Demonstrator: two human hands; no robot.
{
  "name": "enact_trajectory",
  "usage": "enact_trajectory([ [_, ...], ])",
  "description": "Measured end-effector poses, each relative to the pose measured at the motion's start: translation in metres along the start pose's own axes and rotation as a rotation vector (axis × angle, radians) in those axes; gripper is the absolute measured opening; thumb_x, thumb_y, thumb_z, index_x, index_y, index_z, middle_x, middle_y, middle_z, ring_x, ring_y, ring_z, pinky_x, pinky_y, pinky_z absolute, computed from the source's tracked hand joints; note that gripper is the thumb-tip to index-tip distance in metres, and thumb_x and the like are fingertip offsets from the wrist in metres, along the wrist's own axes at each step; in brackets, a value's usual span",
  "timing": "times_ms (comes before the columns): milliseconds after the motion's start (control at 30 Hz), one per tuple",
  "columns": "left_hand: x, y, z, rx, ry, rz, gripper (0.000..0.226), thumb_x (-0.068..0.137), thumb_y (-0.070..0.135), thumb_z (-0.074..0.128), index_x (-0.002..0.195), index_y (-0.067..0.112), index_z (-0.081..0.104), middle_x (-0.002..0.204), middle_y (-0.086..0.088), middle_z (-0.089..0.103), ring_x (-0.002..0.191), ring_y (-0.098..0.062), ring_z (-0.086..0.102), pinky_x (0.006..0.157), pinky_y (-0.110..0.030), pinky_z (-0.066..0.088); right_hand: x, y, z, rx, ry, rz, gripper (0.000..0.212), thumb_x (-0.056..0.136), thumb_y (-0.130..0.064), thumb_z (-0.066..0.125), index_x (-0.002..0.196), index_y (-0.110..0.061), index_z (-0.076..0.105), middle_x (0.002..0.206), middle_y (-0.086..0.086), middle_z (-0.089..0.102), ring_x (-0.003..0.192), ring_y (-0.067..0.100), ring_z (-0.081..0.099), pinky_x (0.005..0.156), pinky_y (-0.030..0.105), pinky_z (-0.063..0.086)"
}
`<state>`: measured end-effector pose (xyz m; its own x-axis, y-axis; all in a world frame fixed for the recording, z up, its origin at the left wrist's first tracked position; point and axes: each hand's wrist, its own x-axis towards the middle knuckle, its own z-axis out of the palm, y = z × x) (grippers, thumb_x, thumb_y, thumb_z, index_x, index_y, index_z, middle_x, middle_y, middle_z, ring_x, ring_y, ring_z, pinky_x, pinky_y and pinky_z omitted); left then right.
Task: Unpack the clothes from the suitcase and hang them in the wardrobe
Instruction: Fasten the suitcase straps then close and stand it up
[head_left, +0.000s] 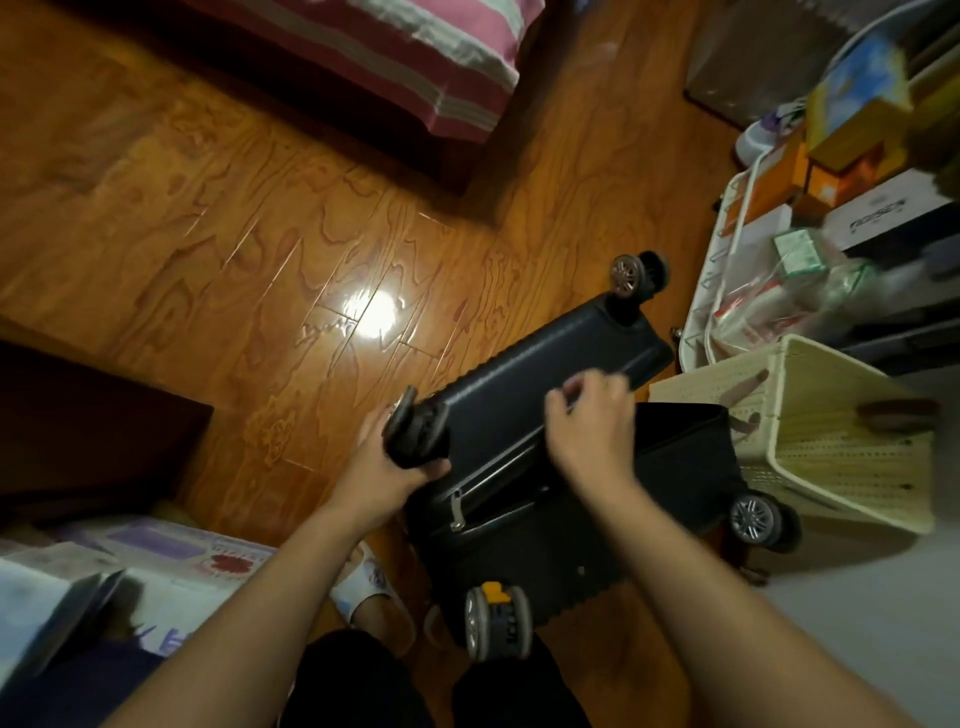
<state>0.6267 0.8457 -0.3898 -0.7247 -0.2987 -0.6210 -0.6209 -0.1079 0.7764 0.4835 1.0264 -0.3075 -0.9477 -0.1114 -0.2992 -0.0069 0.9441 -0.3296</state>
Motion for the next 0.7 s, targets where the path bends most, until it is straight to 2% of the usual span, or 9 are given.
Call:
enact_trajectory([
  [67, 0.0, -0.01, -0.003, -0.034, -0.02, 0.048, 0.07, 0.073, 0.015, 0.089, 0.129, 0.043, 0.056, 0.149, 0.003, 0.04, 0.138, -0.019, 0.04, 0.115, -0.053, 0.037, 0.056, 0.02, -0.025, -0.008, 0.115, 0.031, 0.046, 0.096, -0.039, 0.055, 0.135, -0.015, 0.049, 0.139, 0.009, 0.046, 0.131, 0.029, 0.042, 0.109, 0.044, 0.036],
  [167, -0.005, -0.016, 0.0, -0.115, -0.131, 0.116, 0.065, 0.081, -0.005, 0.076, 0.125, 0.041, 0.063, 0.136, 0.003, 0.056, 0.128, -0.016, 0.053, 0.104, -0.048, 0.05, 0.125, 0.046, -0.053, 0.144, 0.055, 0.156, 0.052, 0.089, -0.053, 0.056, 0.126, -0.02, 0.04, 0.125, 0.008, 0.054, 0.117, 0.031, 0.054, 0.098, 0.047, 0.045],
  [267, 0.0, 0.002, 0.01, -0.134, -0.032, 0.155, 0.056, 0.082, -0.004, 0.076, 0.124, 0.032, 0.066, 0.132, 0.009, 0.059, 0.121, -0.003, 0.055, 0.101, -0.034, 0.049, 0.146, 0.064, -0.052, 0.319, -0.017, 0.164, 0.059, 0.083, -0.054, 0.064, 0.125, -0.028, 0.032, 0.12, 0.003, 0.054, 0.107, 0.027, 0.058, 0.097, 0.047, 0.047],
  [367, 0.011, 0.035, 0.005, -0.124, 0.001, 0.211, 0.039, 0.082, 0.002, 0.075, 0.115, 0.024, 0.072, 0.123, 0.01, 0.065, 0.116, -0.008, 0.06, 0.097, -0.038, 0.052, 0.144, 0.083, -0.057, 0.481, 0.051, 0.218, 0.069, 0.086, -0.043, 0.071, 0.137, -0.02, 0.029, 0.121, 0.005, 0.058, 0.11, 0.026, 0.058, 0.098, 0.042, 0.047],
  [433, 0.019, 0.055, -0.002, -0.076, -0.018, 0.232, 0.034, 0.081, 0.0, 0.076, 0.109, 0.02, 0.074, 0.113, 0.006, 0.071, 0.108, -0.011, 0.066, 0.09, -0.034, 0.056, 0.141, 0.107, -0.072, 0.493, 0.012, 0.223, 0.091, 0.085, -0.041, 0.075, 0.151, -0.022, 0.016, 0.125, 0.005, 0.056, 0.117, 0.024, 0.055, 0.097, 0.04, 0.044],
  [500, 0.022, 0.074, -0.009, -0.005, -0.052, 0.263, 0.032, 0.078, -0.004, 0.077, 0.102, 0.017, 0.074, 0.097, 0.008, 0.075, 0.094, -0.003, 0.069, 0.079, -0.019, 0.055, 0.142, 0.128, -0.089, 0.434, -0.022, 0.196, 0.112, 0.075, -0.048, 0.082, 0.155, -0.035, 0.004, 0.142, 0.006, 0.045, 0.129, 0.026, 0.047, 0.105, 0.049, 0.043],
  [600, 0.024, 0.088, -0.011, 0.03, -0.116, 0.212, 0.031, 0.079, -0.008, 0.074, 0.1, 0.015, 0.072, 0.091, 0.011, 0.076, 0.085, 0.001, 0.07, 0.066, -0.01, 0.052, 0.141, 0.155, -0.09, 0.372, -0.253, 0.219, 0.11, 0.074, -0.042, 0.085, 0.157, -0.03, 0.014, 0.162, 0.006, 0.026, 0.145, 0.03, 0.032, 0.11, 0.048, 0.037],
  [633, 0.026, 0.087, -0.012, 0.032, -0.127, 0.18, 0.03, 0.081, -0.006, 0.073, 0.102, 0.014, 0.072, 0.093, 0.008, 0.077, 0.087, -0.003, 0.071, 0.065, -0.011, 0.052, 0.139, 0.16, -0.083, 0.363, -0.342, 0.227, 0.101, 0.077, -0.04, 0.083, 0.156, -0.024, 0.022, 0.16, 0.005, 0.03, 0.143, 0.03, 0.035, 0.106, 0.044, 0.038],
  [700, 0.03, 0.082, -0.012, 0.028, -0.121, 0.113, 0.029, 0.083, -0.004, 0.071, 0.107, 0.013, 0.071, 0.097, 0.001, 0.076, 0.094, -0.012, 0.072, 0.066, -0.015, 0.055, 0.134, 0.161, -0.069, 0.428, -0.343, 0.251, 0.09, 0.075, -0.048, 0.082, 0.149, -0.021, 0.038, 0.152, 0.003, 0.044, 0.135, 0.027, 0.046, 0.104, 0.042, 0.041],
])
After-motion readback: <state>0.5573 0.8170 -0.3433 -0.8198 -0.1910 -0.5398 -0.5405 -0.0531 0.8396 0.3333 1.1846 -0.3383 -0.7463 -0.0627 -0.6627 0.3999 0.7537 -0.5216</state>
